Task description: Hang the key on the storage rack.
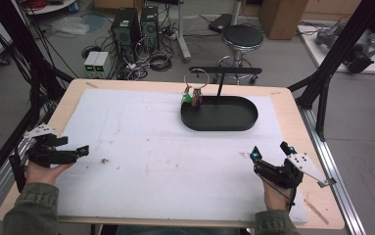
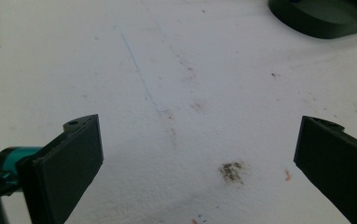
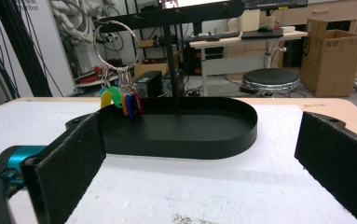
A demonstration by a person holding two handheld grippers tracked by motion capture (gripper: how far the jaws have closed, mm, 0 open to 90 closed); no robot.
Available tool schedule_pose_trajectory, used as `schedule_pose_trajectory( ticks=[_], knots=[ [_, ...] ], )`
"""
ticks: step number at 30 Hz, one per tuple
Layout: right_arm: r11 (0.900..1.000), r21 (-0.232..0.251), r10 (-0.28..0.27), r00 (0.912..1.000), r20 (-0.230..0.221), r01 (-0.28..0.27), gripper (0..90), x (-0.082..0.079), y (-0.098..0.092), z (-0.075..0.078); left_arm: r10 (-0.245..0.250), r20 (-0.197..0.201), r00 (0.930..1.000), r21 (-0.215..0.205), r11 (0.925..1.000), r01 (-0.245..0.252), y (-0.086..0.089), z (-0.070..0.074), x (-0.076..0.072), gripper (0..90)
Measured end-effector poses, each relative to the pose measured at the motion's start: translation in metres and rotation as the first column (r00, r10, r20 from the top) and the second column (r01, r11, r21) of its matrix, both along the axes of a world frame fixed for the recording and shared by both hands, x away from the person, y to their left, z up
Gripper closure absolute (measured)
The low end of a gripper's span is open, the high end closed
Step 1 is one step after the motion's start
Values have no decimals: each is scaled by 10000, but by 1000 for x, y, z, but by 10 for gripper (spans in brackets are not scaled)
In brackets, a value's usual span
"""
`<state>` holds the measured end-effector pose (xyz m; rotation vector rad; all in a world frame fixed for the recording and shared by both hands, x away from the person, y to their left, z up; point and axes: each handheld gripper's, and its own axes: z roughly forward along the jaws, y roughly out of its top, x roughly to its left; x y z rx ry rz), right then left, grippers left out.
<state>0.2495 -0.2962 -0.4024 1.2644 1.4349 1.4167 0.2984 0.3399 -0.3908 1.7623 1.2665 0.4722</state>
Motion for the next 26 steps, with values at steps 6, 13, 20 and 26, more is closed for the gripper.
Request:
schedule_pose_trajectory(
  ticks=[6,13,20,26],
  knots=[
    [10000,3,-6,10000,-14,6,5,0,0,0,538,470,9974,35,9985,-540,3,-2,-10,17],
    [10000,-14,1,10000,11,-1,6,1,0,0,1717,1421,9748,-215,9851,-1704,7,0,-23,17],
    [10000,-35,49,10000,-14,-49,6,0,1,-1,2647,2348,9353,-793,9642,-2530,13,2,-33,17],
    [9999,-99,65,10000,-44,-66,6,1,1,-1,2748,2648,9243,-989,9612,-2574,15,2,-37,17]
  ],
)
